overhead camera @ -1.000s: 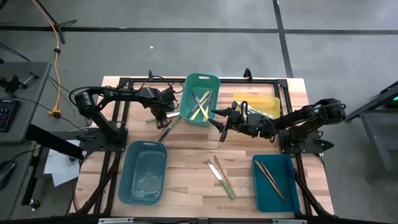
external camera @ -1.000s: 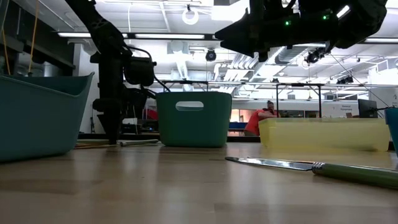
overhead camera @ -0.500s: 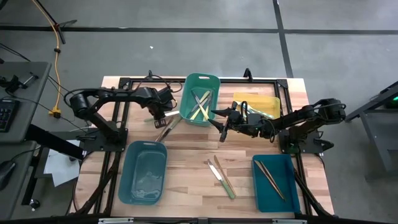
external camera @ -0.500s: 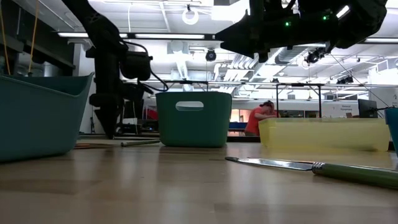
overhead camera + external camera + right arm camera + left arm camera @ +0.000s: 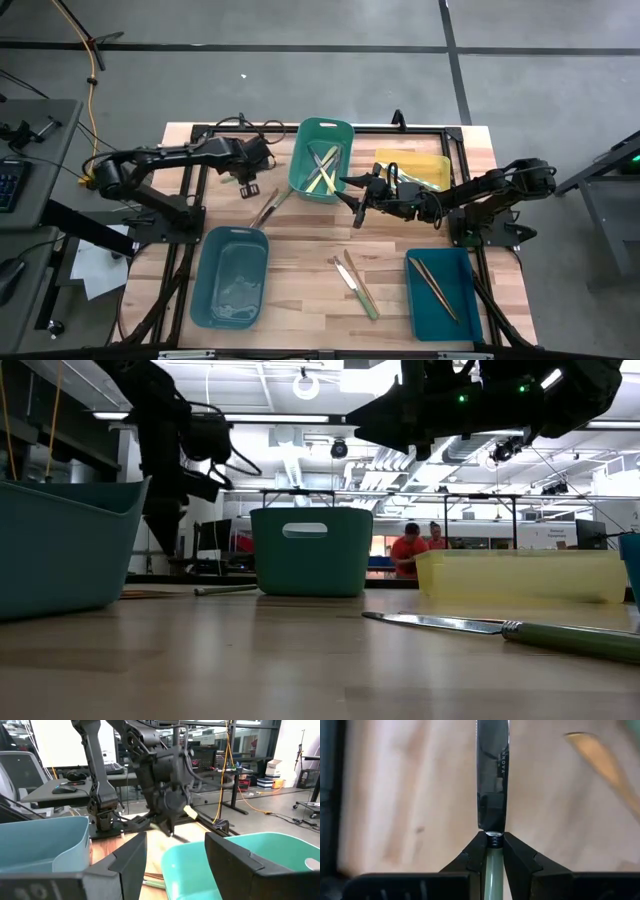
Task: Sort silverware by color (type)
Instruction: Put the green knife into the left blue bin
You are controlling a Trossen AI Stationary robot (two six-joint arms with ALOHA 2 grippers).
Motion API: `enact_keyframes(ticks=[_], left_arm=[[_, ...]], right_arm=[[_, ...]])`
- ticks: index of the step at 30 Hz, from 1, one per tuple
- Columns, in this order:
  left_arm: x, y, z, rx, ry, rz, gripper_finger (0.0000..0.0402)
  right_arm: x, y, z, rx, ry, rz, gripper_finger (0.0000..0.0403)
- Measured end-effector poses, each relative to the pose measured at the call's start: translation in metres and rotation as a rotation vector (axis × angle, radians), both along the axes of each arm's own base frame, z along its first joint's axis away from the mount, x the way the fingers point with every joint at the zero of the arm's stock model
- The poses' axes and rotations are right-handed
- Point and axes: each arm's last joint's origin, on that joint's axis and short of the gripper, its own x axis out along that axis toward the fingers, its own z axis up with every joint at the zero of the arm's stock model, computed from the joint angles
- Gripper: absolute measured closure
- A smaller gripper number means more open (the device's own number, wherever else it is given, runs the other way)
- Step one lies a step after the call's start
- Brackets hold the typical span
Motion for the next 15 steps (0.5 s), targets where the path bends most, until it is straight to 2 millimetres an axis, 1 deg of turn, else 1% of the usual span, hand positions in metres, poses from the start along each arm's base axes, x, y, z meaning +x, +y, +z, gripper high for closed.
enact_keyframes(ticks=[4,9,11,15], left_arm=[[-0.009,0.001,0.014,0.106,-0.003,0.050,0.0362],[-0.021,0.001,0.035,0.216,-0.064,0.123,0.0362],[-0.026,0.000,0.044,0.257,-0.113,0.148,0.0362],[-0.031,-0.004,0.067,0.344,-0.275,0.165,0.0362]], right_arm=[[0.000,0.000,0.000,0.000,0.000,0.000,0.0208],[0.000,0.000,0.000,0.000,0.000,0.000,0.0208],[0.000,0.000,0.000,0.000,0.000,0.000,0.0208],[0.000,0.000,0.000,0.000,0.000,0.000,0.0208]])
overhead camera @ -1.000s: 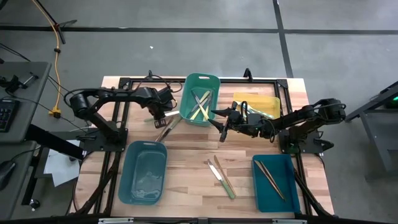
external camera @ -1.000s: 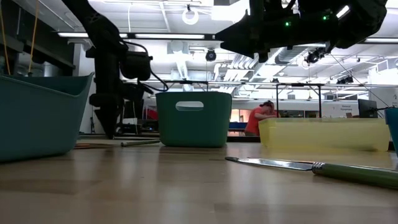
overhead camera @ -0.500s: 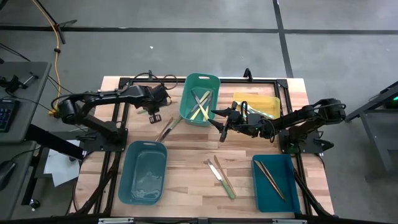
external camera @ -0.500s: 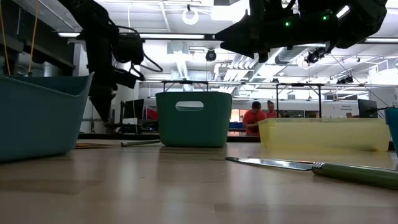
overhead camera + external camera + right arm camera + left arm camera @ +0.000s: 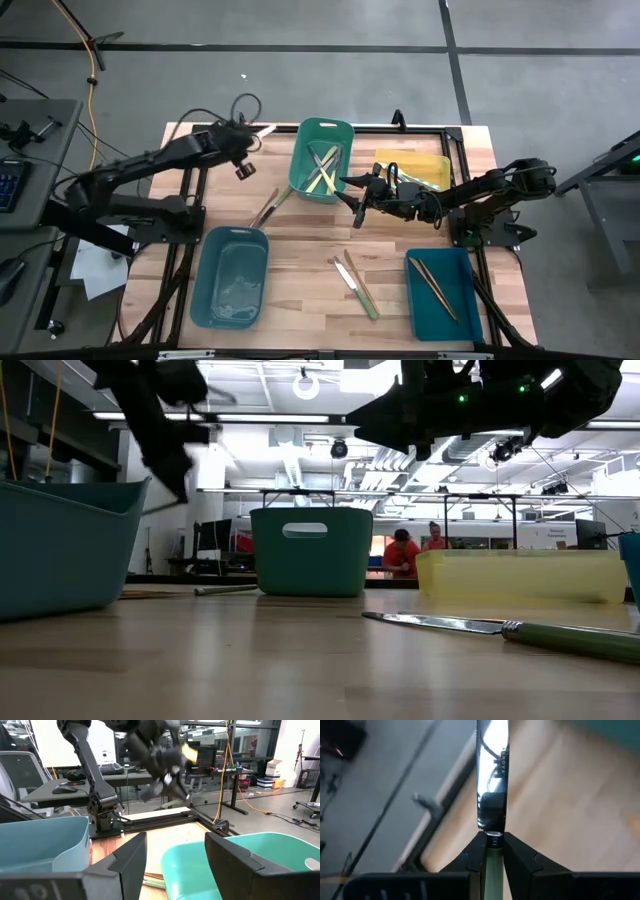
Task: Sort silverware by color (type)
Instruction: Put the green knife into the left blue bin
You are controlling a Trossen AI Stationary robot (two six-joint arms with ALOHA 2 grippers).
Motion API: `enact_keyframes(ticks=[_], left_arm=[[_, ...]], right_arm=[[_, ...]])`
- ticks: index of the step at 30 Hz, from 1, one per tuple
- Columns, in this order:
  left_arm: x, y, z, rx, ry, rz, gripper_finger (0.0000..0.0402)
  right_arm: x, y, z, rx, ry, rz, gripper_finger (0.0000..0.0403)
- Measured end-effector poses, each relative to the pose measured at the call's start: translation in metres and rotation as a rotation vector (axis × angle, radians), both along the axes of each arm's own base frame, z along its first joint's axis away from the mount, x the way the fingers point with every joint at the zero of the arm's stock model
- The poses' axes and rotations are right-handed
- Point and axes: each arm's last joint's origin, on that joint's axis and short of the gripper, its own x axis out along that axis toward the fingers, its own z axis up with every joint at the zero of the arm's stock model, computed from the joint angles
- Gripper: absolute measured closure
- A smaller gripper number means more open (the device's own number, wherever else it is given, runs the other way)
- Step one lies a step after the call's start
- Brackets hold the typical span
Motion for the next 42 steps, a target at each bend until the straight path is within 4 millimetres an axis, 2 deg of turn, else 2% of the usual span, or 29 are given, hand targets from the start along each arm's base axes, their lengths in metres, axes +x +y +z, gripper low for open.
enact_keyframes(ticks=[5,10,16,20,29,35,42], left_arm=[[-0.006,-0.008,0.036,0.097,-0.331,-0.067,0.0362],[-0.018,-0.025,0.069,0.068,-0.681,-0.222,0.0362],[-0.026,-0.050,0.086,0.030,-0.885,-0.388,0.0362],[-0.024,-0.066,0.072,0.022,-1.007,-0.483,0.0362],[-0.016,-0.096,0.010,-0.047,-1.263,-0.651,0.0362],[-0.017,-0.110,-0.007,0.002,-1.324,-0.695,0.0362],[-0.017,-0.115,-0.007,0.034,-1.310,-0.709,0.0362]], right_arm=[[0.000,0.000,0.000,-0.001,0.004,0.000,0.0208],[0.000,0.000,-0.001,0.000,0.011,0.000,0.0208],[0.000,0.000,-0.003,0.000,0.028,0.000,0.0208],[0.000,0.000,-0.003,0.000,0.032,0.000,0.0208],[0.000,0.000,-0.004,0.001,0.040,0.000,0.0208],[0.000,0.000,-0.003,0.044,0.021,0.001,0.0208],[0.000,0.000,-0.004,0.041,0.027,0.000,0.0208]])
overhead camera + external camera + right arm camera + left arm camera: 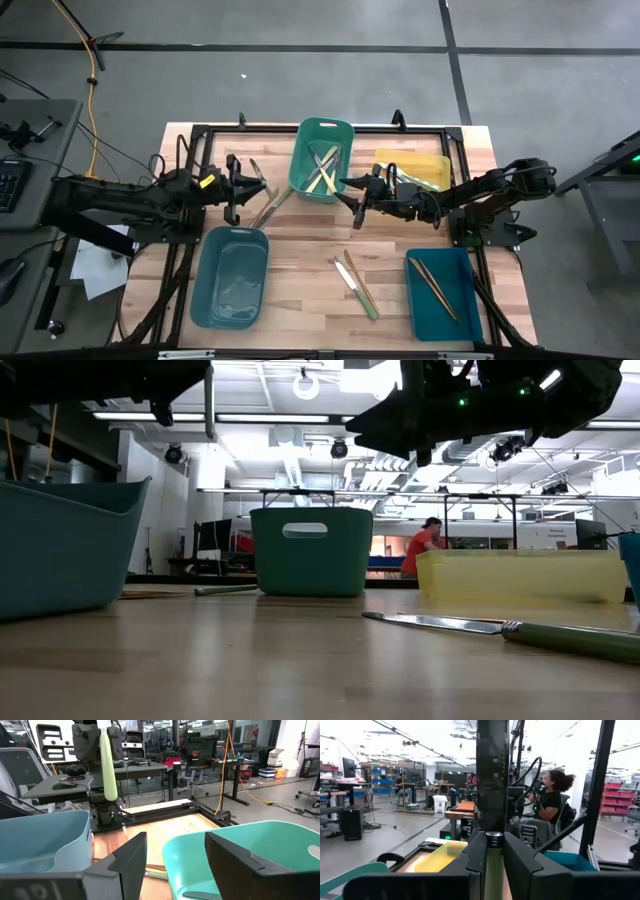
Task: Sort silverware by color (type)
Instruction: Put the green knife into the left blue bin
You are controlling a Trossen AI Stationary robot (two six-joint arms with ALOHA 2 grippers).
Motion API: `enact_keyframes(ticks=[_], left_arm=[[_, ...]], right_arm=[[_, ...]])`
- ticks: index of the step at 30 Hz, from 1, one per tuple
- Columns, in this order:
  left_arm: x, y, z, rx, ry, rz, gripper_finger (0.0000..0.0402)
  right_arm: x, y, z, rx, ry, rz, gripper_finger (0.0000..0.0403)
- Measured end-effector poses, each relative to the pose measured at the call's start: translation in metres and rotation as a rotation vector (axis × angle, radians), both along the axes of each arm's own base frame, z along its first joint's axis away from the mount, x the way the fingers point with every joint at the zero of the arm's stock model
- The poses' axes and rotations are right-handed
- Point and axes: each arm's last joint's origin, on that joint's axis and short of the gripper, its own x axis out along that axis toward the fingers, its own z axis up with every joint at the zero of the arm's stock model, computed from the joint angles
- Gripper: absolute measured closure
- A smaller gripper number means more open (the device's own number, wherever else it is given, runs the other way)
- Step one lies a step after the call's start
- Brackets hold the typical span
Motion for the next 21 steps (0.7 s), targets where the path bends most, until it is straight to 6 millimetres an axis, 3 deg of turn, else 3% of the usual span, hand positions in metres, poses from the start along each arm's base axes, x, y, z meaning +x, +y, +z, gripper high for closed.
enact_keyframes(ticks=[10,17,21], left_arm=[[0.000,0.000,0.000,0.001,0.003,0.000,0.0362],[0.000,0.000,-0.001,0.001,0.007,-0.001,0.0362],[0.000,0.000,-0.001,0.001,0.007,0.000,0.0362]], right_arm=[[0.000,0.000,-0.002,0.040,0.009,0.020,0.0208],[0.001,0.010,-0.006,0.090,0.048,0.327,0.0208],[0.001,0.012,-0.006,0.091,0.054,0.376,0.0208]])
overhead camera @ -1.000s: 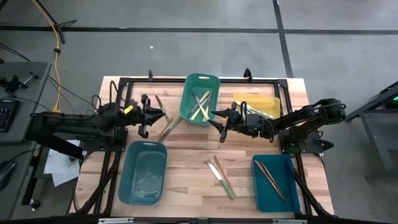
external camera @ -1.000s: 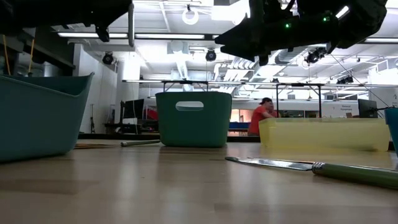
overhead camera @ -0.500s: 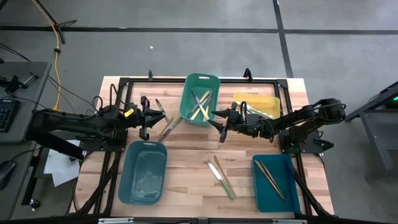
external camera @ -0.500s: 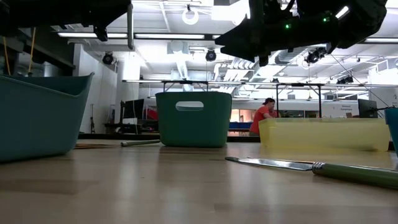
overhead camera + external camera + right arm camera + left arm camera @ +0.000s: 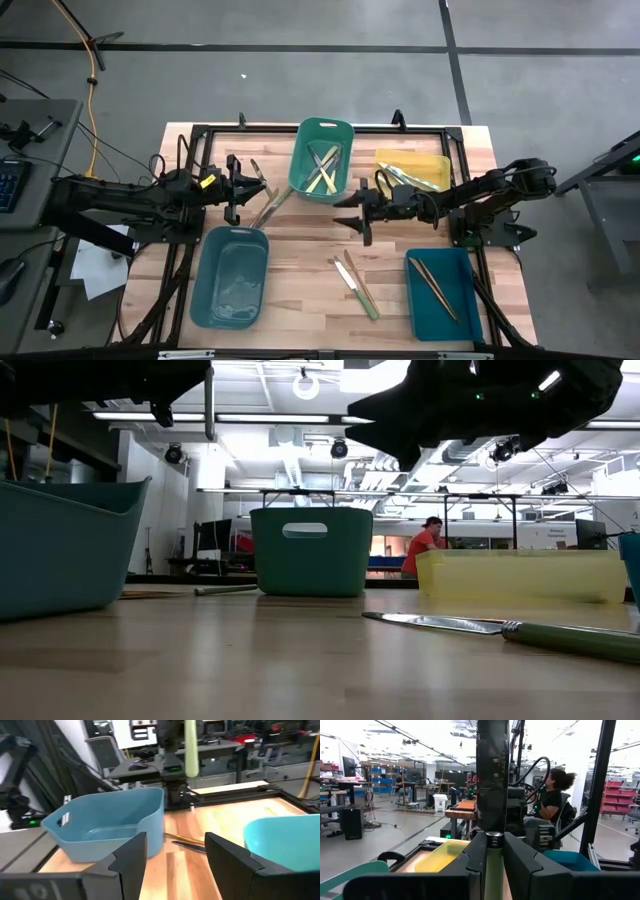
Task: Sort silverware by color (type)
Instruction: Put the green knife into the left blue bin
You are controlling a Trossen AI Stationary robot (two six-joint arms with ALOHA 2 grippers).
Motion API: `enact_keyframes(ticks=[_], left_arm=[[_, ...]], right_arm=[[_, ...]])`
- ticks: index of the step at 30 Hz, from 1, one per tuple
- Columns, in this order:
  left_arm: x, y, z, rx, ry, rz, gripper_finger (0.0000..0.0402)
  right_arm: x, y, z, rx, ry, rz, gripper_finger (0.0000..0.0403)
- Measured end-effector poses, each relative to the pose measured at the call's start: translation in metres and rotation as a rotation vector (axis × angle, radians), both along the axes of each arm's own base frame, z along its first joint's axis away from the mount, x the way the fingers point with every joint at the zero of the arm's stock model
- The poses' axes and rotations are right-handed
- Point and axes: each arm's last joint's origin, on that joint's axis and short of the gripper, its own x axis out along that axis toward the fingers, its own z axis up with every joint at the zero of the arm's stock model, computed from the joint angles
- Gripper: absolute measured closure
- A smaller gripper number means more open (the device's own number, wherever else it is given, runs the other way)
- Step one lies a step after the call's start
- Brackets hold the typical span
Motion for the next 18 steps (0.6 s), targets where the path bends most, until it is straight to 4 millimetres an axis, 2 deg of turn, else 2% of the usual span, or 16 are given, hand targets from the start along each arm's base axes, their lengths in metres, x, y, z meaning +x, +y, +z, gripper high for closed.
enact_keyframes(ticks=[6,10,18], left_arm=[[0.000,-0.004,0.001,0.013,-0.002,-0.065,0.0362],[0.002,-0.016,0.015,0.080,0.005,-0.191,0.0362],[0.003,-0.048,0.045,0.177,0.347,-0.402,0.0362]], right_arm=[[0.000,-0.003,0.000,-0.004,0.000,-0.063,0.0208],[0.000,-0.003,0.000,-0.010,0.001,-0.071,0.0208],[0.000,-0.003,-0.001,-0.013,0.011,-0.070,0.0208]])
